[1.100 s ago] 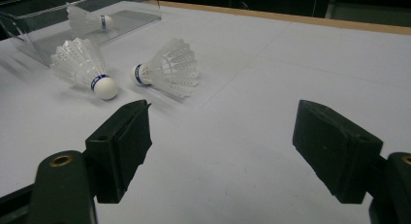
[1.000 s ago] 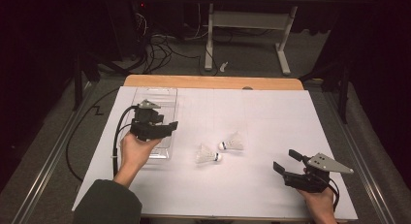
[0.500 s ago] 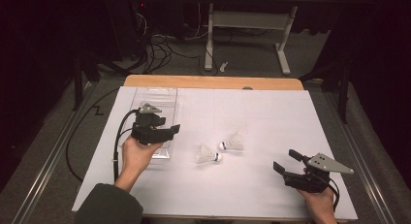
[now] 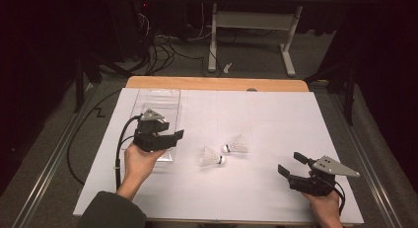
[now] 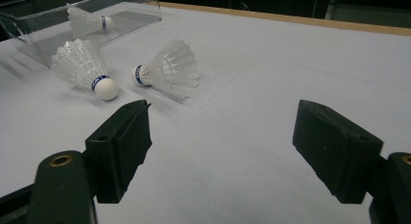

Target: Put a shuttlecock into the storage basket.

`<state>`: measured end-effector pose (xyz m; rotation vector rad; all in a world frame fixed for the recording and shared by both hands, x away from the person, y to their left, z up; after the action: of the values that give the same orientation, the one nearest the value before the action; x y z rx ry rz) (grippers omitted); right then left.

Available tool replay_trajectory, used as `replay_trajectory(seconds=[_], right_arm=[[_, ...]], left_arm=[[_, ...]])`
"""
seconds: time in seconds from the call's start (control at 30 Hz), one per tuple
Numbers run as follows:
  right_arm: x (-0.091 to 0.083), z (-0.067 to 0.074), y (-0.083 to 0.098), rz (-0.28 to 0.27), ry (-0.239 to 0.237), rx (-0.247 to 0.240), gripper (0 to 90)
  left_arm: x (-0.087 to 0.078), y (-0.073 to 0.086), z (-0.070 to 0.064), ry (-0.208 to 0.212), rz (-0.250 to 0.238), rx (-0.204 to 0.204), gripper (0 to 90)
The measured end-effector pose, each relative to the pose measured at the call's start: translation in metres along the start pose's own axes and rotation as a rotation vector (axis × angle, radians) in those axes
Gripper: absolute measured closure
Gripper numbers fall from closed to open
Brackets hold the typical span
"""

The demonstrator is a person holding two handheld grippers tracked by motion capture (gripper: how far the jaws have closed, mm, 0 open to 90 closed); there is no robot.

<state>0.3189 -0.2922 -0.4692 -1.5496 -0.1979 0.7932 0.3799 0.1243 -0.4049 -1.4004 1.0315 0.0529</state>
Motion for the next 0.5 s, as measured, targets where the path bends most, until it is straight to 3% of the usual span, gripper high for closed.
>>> replay_trajectory(seconds=[0.5], right_arm=[[0.0004, -0.0003, -0.0002, -0.001, 0.001, 0.001, 21.9]], left_arm=[[-0.0055, 0.0088, -0.0007, 0.004, -0.035, 0.002, 38.9]])
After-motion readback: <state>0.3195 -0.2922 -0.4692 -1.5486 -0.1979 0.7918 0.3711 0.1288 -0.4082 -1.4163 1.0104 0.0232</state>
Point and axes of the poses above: each handheld gripper's, and its own axes: x roughly forward along the jaws, y roughly out of its underside, z roughly to its left, the point moved 5 cm from there along x, roughly forward along the jaws, and after that the axes turned 1 degree about -z, right-handed, at the moved point
